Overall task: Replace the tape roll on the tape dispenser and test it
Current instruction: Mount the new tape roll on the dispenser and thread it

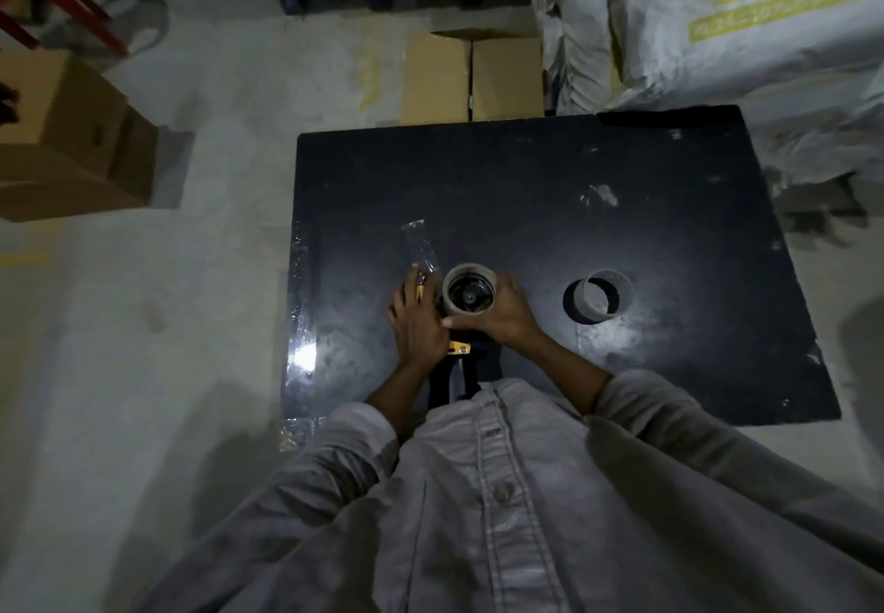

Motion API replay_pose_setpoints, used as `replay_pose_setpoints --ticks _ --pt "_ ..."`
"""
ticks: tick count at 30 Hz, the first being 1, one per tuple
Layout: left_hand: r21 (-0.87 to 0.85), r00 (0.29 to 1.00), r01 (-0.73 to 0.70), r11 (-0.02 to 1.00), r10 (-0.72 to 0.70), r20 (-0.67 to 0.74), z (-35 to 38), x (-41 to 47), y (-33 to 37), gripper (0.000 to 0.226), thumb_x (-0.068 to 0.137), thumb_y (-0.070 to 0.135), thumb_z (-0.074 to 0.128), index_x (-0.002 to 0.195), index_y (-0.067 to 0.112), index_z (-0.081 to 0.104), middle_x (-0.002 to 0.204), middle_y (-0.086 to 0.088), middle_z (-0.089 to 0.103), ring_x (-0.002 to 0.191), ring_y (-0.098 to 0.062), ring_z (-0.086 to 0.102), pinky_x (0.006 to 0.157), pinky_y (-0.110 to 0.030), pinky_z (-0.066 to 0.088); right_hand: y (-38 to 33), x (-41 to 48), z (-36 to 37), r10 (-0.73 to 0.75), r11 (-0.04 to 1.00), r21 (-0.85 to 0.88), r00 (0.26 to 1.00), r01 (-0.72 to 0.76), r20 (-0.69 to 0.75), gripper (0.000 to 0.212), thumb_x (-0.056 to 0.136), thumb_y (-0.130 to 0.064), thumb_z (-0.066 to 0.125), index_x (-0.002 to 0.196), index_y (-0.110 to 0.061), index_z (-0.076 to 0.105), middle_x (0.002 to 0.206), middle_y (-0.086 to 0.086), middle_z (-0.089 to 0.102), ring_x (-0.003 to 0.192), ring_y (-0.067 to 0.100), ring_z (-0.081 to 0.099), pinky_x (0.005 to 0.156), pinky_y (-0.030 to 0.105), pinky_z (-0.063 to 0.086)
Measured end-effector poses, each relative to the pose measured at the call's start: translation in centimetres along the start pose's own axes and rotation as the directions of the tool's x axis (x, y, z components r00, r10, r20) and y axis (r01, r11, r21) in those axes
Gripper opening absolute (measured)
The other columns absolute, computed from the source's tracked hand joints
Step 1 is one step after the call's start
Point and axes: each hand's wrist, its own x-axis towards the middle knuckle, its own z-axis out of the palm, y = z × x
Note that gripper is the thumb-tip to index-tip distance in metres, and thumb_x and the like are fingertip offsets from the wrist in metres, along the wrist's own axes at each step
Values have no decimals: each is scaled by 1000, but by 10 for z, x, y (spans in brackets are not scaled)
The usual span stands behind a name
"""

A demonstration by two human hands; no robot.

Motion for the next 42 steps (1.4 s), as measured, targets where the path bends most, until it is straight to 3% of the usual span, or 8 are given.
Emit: replay_pose_setpoints --ticks 7,16,20,22,30,35,38,42 --pt "46 999 23 999 -24 26 -11 -6 1 60 107 22 59 164 39 52 186 0 7 170 -33 17 135 -51 26 -3 -6 -10 -31 996 -88 998 26 -58 93 67 -37 109 146 -11 67 143 7 74 135 24 70 114 43 59" --pt "-25 990 15 1000 -11 140 -22 -4 6 57 86 59 87 138 37 76 185 5 7 170 -37 9 137 -56 20 1 -13 -28 -18 997 -78 1000 19 6 92 65 -33 110 145 -16 69 136 3 79 127 22 74 114 44 60" --pt "-27 991 22 999 -18 133 -23 -6 8 64 78 65 92 132 33 81 183 7 12 168 -33 14 136 -53 21 -6 -7 -43 76 908 417 996 -47 -53 59 95 -16 89 145 1 64 135 30 76 129 52 73 108 64 60" --pt "-21 992 24 999 -21 122 -23 -7 10 64 79 67 89 134 35 80 182 6 13 168 -33 15 136 -53 22 -14 0 -56 128 827 560 988 -58 -87 58 99 -23 86 145 1 61 132 34 76 121 55 77 93 58 60" --pt "-220 986 124 968 -95 139 -24 -3 12 36 97 36 81 133 30 81 181 0 17 168 -35 12 138 -55 14 7 -23 -39 -176 983 57 983 174 48 75 75 -9 104 141 -16 69 141 7 74 135 25 70 121 50 55" --pt "-687 948 312 656 -266 177 -34 -11 18 14 105 31 70 117 27 66 169 -5 33 161 -28 22 139 -52 18 11 -24 -38 -237 970 -56 971 238 29 92 72 -14 106 152 -5 60 151 13 66 144 30 63 122 51 52" --pt "-638 951 307 706 -241 192 -35 -8 18 23 104 50 72 96 28 74 170 -4 33 163 -28 20 138 -55 21 11 -24 -38 -234 969 -75 971 237 41 95 73 -16 106 154 -6 58 153 12 64 145 29 61 123 49 51" --pt "-566 967 255 784 -188 175 -30 -5 10 43 98 52 79 125 19 85 170 -3 34 167 -26 18 138 -57 19 9 -24 -35 -256 958 -122 965 260 50 97 73 -21 106 156 -8 57 154 11 63 146 27 61 123 44 50"
